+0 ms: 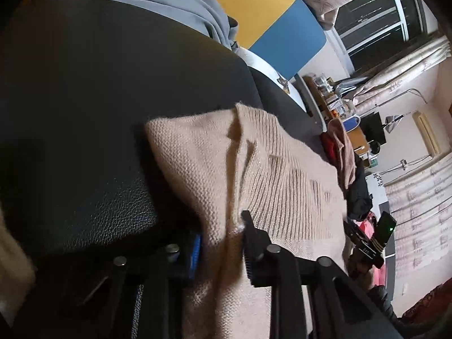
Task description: Fold clothes
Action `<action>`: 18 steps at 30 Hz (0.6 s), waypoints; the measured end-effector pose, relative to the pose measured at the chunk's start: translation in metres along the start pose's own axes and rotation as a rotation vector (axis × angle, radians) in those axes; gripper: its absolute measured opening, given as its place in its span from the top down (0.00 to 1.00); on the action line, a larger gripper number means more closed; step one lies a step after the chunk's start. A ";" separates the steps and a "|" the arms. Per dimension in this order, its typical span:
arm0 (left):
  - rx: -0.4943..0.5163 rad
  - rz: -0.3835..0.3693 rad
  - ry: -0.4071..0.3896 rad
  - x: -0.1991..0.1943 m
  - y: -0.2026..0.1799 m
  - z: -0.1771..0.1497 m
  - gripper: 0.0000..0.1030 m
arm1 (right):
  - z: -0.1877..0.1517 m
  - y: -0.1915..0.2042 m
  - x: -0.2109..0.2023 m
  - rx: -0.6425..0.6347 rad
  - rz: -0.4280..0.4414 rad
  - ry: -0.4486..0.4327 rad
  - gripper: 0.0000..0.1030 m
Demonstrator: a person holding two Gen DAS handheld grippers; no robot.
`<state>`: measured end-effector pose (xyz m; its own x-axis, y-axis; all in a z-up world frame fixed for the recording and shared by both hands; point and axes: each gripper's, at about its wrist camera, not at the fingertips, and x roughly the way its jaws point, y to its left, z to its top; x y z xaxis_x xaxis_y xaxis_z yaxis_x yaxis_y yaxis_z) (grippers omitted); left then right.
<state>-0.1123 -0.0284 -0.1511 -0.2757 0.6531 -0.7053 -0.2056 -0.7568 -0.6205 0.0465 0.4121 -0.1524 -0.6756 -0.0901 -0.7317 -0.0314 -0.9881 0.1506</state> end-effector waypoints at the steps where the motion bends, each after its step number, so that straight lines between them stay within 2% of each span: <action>1: -0.008 0.008 -0.001 0.000 -0.002 0.001 0.80 | 0.001 0.000 0.000 -0.001 0.001 0.007 0.00; 3: -0.030 0.019 -0.008 -0.002 -0.003 0.003 0.85 | 0.004 0.001 -0.002 -0.008 0.026 0.040 0.00; 6: -0.070 0.005 -0.054 -0.019 0.000 0.010 0.87 | 0.011 -0.004 -0.018 -0.048 0.190 0.115 0.00; 9: -0.043 0.025 -0.077 -0.033 -0.002 0.020 0.87 | 0.017 -0.007 -0.034 -0.091 0.352 0.192 0.00; 11: -0.028 0.047 -0.072 -0.032 -0.007 0.024 0.87 | 0.017 -0.004 -0.043 -0.146 0.423 0.238 0.00; 13: -0.017 0.065 -0.062 -0.030 -0.011 0.027 0.87 | 0.018 0.004 -0.047 -0.214 0.464 0.274 0.00; 18: -0.003 0.083 -0.053 -0.034 -0.023 0.030 0.87 | 0.016 0.008 -0.029 -0.286 0.449 0.321 0.00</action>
<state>-0.1263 -0.0340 -0.1031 -0.3410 0.5861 -0.7350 -0.1775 -0.8080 -0.5619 0.0540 0.4087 -0.1199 -0.3202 -0.4935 -0.8087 0.4331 -0.8354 0.3383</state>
